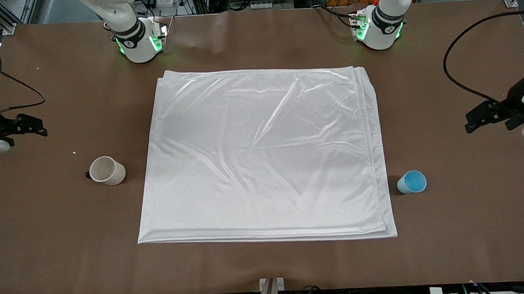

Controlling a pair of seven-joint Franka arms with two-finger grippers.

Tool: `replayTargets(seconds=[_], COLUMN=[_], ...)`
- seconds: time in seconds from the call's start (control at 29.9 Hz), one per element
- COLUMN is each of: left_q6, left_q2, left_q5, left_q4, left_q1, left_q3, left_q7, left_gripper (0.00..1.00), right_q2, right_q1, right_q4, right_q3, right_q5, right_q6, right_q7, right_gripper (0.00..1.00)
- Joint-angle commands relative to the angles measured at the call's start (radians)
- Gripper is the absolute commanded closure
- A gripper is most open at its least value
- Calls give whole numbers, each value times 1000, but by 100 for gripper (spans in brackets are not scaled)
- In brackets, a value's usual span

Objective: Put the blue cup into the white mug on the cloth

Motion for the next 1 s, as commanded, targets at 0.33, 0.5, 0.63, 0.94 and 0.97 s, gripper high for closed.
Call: replayTargets(seconds=[0.33,0.5,0.63,0.94,0.97], left_q6=[210,293,334,425,425], left_q2=[159,236,271,345,349], left_q5=[26,29,30,43,43], left_q4=[-84,-75,-75,-78,-80], left_q1=[13,17,18,47,47], left_q3=[-4,-1,2,0,0], left_q7=[30,44,44,46,46], left_gripper=[0,0,0,0,0], right_q2=[60,103,140,217,226], right_q1=[-33,-31,-31,-30,-28], right_q4=[-106,-114,-114,-114,-114], right_q3=[5,7,7,7,7], right_q5=[8,8,9,32,32], right_q6=[192,231,269,340,347], right_q7=[-533,-628,-711,-886,-897], right_gripper=[0,0,0,0,0])
